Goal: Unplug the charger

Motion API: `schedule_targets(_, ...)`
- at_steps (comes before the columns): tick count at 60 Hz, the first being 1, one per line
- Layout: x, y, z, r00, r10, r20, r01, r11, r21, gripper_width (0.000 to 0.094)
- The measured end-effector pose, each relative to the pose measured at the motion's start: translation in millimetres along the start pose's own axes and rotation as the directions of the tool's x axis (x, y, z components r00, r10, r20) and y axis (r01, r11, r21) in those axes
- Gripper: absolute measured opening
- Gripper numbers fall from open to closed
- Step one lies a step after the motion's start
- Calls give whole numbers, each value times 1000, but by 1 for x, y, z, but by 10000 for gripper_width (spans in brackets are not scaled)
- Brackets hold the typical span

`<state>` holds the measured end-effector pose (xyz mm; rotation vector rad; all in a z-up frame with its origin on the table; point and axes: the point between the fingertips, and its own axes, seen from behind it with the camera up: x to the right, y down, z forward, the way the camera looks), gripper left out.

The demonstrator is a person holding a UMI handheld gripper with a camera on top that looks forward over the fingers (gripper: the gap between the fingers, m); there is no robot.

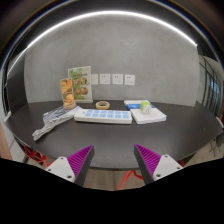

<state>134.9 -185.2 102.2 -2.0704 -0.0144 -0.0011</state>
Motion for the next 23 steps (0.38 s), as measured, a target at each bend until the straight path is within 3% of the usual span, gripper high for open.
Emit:
schedule_targets(18, 91, 23, -48, 995, -100, 8, 99, 994, 47, 821)
schedule_targets(23, 132, 40, -56, 991, -130, 0, 130, 991, 11, 814)
